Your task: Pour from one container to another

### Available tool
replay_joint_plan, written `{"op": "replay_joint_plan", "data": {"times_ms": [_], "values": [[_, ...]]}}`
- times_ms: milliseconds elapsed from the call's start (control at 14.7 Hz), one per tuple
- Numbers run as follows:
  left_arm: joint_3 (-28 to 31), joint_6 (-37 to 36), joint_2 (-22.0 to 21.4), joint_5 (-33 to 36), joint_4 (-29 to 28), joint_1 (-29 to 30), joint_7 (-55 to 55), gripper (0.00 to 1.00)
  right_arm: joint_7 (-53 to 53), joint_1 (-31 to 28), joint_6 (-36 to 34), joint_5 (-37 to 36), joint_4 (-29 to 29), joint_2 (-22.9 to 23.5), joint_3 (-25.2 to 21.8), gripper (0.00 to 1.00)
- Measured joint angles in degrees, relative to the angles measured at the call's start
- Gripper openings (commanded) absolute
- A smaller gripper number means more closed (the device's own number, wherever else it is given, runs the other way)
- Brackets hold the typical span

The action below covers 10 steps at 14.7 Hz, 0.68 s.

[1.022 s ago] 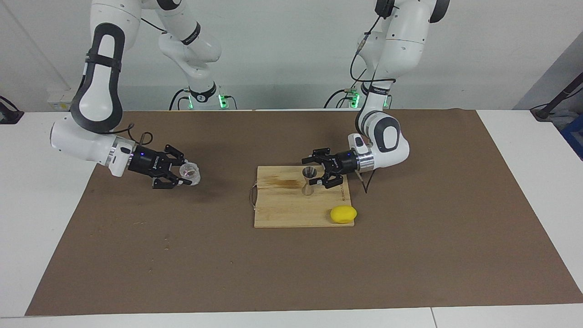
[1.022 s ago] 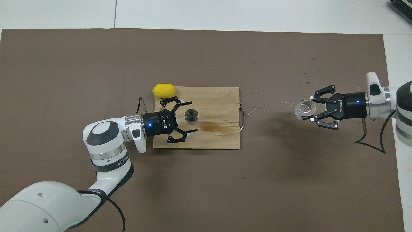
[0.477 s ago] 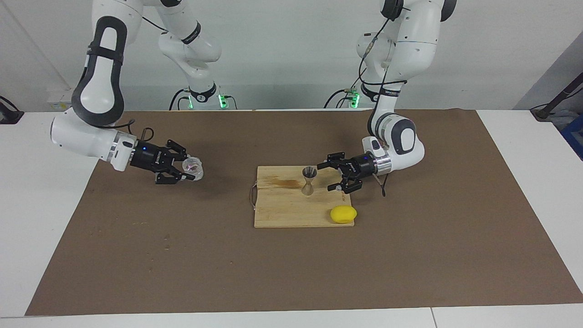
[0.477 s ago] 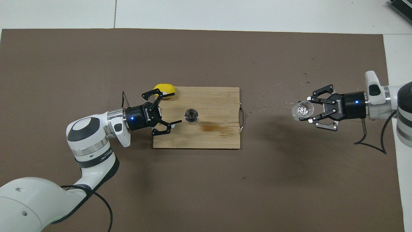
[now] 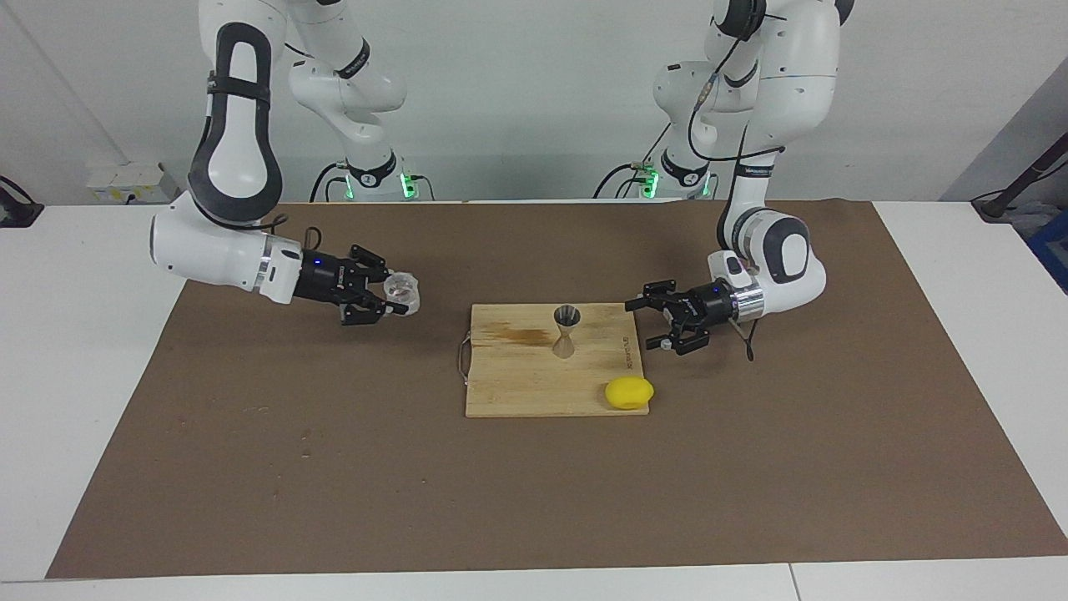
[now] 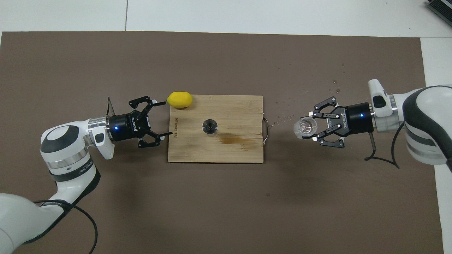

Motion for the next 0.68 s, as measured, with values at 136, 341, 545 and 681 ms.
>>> {"op": "replay_joint_plan", "data": {"times_ms": [136,341,545,681], "values": [[0.1,-1.7,-0.5,4.6,0.0,3.4,-0.8,1.0,1.0,2.4,1.8,0.2,0.0,-0.4,0.0,0.0],[0.2,-3.3,-1.6,13.5,0.8,8.6,-3.8,1.0,4.6,5.3,4.9,0.2,0.0,-1.0,0.0,0.0],[0.3,-5.7,-2.5,21.2,2.4,12.9,-6.7,1.0,8.2,8.1,8.0,0.2,0.2,-1.2,-0.1,0.0],[0.3,-6.8,-2.8,26.6,3.8,15.7,-8.1,1.0,11.3,10.6,10.4,0.2,0.7,-1.4,-0.1,0.0]]}}
